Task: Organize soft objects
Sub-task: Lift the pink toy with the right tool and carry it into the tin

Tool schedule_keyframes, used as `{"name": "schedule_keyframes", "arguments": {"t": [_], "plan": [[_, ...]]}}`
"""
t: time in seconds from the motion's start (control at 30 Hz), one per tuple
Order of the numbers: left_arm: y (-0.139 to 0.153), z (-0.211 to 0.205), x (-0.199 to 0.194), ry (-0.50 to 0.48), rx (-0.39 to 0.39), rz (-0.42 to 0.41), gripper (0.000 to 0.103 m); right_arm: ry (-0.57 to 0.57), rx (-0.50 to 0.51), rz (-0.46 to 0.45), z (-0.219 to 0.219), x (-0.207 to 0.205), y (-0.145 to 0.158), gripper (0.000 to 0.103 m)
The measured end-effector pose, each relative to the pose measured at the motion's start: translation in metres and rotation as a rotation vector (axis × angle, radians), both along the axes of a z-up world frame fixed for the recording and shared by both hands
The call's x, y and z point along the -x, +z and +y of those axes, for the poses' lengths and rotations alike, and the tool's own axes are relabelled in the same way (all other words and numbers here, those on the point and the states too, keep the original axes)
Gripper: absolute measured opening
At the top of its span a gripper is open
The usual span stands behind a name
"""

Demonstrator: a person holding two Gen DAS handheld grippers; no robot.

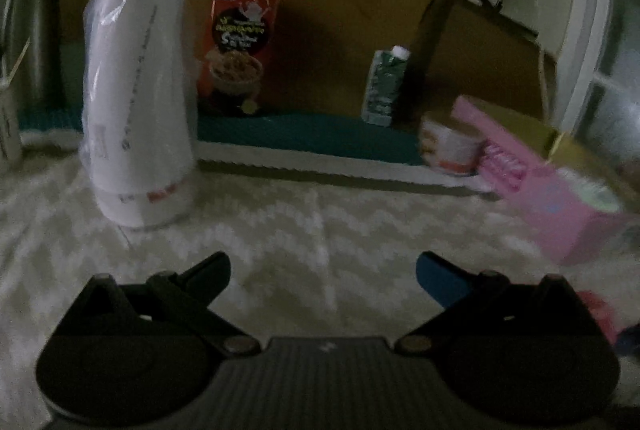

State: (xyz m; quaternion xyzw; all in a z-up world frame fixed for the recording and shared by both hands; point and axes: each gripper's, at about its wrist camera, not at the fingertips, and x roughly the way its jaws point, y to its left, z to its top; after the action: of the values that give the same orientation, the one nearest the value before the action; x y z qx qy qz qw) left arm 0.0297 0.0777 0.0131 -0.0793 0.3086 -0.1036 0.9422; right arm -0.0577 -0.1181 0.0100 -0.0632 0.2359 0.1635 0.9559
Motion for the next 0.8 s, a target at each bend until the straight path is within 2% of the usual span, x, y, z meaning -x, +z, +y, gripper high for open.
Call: {"name": "schedule_keyframes", "arguments": {"t": [0.07, 0.17, 0.23, 0.43, 0.57, 0.6, 0.63, 0.67, 0.73, 0.8], "plan": [[0.006, -0.004, 0.009, -0.031, 0.053, 0.011, 0.102, 0.002, 0.006, 0.001, -0.002, 0.002, -0.002, 0.058], [0.016, -0.012, 0.022, -0.077, 0.083, 0.020, 0.102, 0.002, -0.012, 0.018, -0.008, 0.002, -0.004, 0.058], [0.022, -0.019, 0.028, -0.117, 0.108, 0.036, 0.102, 0.003, -0.028, 0.034, -0.012, 0.000, -0.004, 0.065], [0.024, -0.037, 0.029, -0.279, 0.243, 0.117, 0.102, 0.016, -0.026, 0.042, -0.011, 0.000, -0.003, 0.069], [0.014, -0.059, 0.026, -0.333, 0.253, 0.159, 0.101, 0.027, -0.018, 0.031, -0.012, 0.000, -0.005, 0.073], [0.011, -0.065, 0.024, -0.343, 0.242, 0.171, 0.094, 0.030, -0.024, 0.032, -0.012, -0.001, -0.005, 0.072], [0.007, -0.072, 0.022, -0.361, 0.228, 0.190, 0.076, 0.041, -0.036, 0.039, -0.013, -0.002, -0.005, 0.058], [0.004, -0.080, 0.018, -0.388, 0.215, 0.220, 0.068, 0.052, -0.050, 0.043, -0.014, -0.002, -0.005, 0.053], [0.005, -0.090, 0.014, -0.433, 0.234, 0.243, 0.058, 0.060, -0.060, 0.029, -0.016, -0.001, -0.003, 0.051], [0.018, -0.102, 0.014, -0.455, 0.194, 0.205, 0.058, 0.033, -0.038, -0.004, -0.018, -0.001, -0.002, 0.051]]}}
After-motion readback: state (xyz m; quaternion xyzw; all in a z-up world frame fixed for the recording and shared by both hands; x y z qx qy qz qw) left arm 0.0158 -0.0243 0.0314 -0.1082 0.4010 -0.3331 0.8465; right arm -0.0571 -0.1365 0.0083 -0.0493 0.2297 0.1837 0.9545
